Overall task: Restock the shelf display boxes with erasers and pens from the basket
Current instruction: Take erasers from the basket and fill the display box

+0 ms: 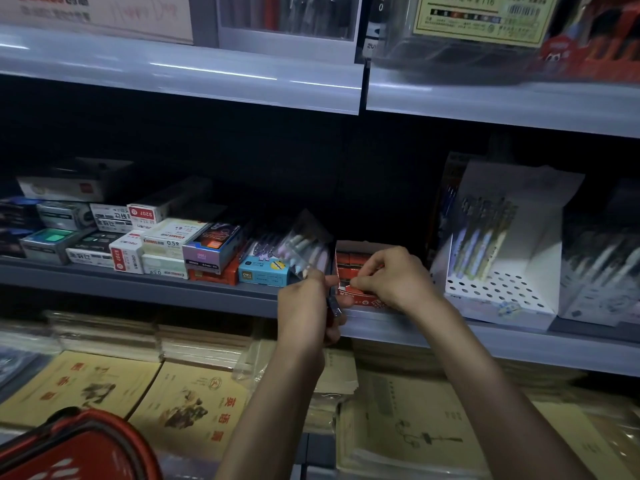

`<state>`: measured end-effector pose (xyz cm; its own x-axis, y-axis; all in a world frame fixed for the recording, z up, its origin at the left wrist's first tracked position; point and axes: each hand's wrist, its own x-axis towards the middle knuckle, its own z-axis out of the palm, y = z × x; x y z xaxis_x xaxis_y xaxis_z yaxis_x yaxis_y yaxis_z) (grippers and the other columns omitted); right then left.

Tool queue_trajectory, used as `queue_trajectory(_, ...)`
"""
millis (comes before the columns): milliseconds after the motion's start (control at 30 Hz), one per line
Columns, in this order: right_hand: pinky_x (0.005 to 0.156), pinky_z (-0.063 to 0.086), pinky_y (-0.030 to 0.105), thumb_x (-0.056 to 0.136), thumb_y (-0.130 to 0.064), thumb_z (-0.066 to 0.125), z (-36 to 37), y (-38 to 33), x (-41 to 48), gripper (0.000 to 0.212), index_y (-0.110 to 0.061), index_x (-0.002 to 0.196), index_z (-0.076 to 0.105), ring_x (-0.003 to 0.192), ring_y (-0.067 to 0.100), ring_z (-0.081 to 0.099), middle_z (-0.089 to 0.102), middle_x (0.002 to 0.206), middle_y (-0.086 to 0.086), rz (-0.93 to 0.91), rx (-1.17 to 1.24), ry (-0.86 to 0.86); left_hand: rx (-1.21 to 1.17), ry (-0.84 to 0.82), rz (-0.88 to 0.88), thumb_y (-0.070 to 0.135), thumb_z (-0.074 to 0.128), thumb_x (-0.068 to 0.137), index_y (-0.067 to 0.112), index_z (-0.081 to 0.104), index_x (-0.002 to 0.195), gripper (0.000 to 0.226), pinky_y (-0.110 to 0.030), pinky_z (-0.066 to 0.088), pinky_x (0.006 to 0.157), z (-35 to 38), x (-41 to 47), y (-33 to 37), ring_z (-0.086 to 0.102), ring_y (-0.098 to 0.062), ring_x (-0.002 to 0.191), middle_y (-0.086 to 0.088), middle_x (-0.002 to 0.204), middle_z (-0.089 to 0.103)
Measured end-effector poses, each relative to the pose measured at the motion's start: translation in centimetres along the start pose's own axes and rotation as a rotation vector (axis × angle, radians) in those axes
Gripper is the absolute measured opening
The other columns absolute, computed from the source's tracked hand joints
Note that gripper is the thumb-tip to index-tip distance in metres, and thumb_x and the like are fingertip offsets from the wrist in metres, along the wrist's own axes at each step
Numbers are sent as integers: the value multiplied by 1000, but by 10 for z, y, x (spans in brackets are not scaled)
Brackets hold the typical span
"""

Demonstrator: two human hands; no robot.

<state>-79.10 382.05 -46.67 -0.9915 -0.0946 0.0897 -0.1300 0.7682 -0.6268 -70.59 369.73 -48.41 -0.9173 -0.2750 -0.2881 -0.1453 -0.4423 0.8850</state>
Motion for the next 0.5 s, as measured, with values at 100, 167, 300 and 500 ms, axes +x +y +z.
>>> queue_trajectory(100,76,56,34,75,-39,89,6,-1,0,21,-26,71,73,84,13,66,72,88,-7,18,-34,45,3,2,-7,28,47,106,9,70,112,30,-19,29,39,0,1,0,48,-10,44,-7,69,68)
queue_trajectory(167,80,60,40,74,-39,90,8,-4,-2,21,-27,69,73,82,14,69,72,83,-9,13,-42,66,-4,-2,-12,27,46,106,9,69,113,30,-19,29,38,0,1,0,47,-9,41,-6,67,67)
queue_trajectory(300,84,60,41,82,-27,82,9,-3,-2,25,-31,60,73,85,14,69,73,78,-12,31,-4,74,-11,-14,-28,27,47,105,9,69,115,30,-19,29,38,-4,-1,1,48,-9,43,-5,67,67)
queue_trajectory(500,71,54,27,89,-23,77,-10,-8,-15,18,-31,74,71,88,12,68,72,87,-8,-12,71,20,-145,-69,-23,55,37,106,5,73,115,62,-18,25,37,-8,-4,8,44,-10,47,-2,63,56)
